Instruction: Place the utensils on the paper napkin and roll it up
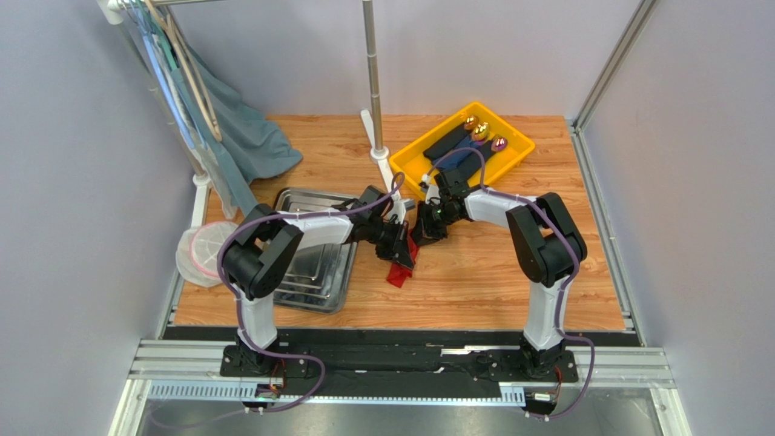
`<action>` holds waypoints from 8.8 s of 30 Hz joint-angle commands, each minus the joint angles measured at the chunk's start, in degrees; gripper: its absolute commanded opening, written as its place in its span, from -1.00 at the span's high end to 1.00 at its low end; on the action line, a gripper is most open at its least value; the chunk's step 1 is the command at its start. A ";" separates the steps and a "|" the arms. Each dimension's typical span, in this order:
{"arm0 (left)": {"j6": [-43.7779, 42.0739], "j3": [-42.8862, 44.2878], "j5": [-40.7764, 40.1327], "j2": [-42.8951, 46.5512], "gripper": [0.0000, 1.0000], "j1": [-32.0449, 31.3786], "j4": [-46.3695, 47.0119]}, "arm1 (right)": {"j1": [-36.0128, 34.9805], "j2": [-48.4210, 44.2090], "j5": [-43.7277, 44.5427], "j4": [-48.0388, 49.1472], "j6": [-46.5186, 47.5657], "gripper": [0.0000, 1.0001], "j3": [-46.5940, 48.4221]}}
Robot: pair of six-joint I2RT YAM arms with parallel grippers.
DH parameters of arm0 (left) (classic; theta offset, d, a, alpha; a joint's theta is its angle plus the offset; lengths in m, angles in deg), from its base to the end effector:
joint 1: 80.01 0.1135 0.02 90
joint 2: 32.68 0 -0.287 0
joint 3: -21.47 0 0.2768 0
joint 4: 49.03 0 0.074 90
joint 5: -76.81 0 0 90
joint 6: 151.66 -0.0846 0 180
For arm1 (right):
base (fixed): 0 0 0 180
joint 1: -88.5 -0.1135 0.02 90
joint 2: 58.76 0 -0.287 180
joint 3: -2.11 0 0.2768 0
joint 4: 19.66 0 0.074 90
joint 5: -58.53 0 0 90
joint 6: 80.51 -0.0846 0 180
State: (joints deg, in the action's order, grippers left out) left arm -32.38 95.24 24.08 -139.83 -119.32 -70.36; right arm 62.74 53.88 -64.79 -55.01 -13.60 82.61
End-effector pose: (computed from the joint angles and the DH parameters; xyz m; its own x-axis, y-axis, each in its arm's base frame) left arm 0.2905 -0.3041 0.1201 -0.9298 0.2583 -0.2622 0.3670 0.5966 -0.7137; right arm 0.3583 0.2245 0.0975 -0.9821 -0.1100 -0.1532 -0.1820 0.7657 0.6170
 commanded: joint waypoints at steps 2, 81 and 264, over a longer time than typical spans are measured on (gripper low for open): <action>2.97 -2.45 2.10 -2.97 1.00 -0.15 7.14 | -0.52 4.34 8.36 -1.25 0.94 1.00 -1.28; -14.34 -2.54 5.18 -4.28 1.00 -4.11 4.16 | 0.53 4.87 9.25 -8.02 4.29 1.00 6.28; -11.08 -10.37 11.15 -5.43 1.00 5.38 3.72 | -2.71 -2.87 5.10 -8.55 0.24 -0.01 6.37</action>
State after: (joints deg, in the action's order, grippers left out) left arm -41.08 86.91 42.05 -143.92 -113.35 -64.40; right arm 61.74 50.25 -63.15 -65.29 -12.14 88.18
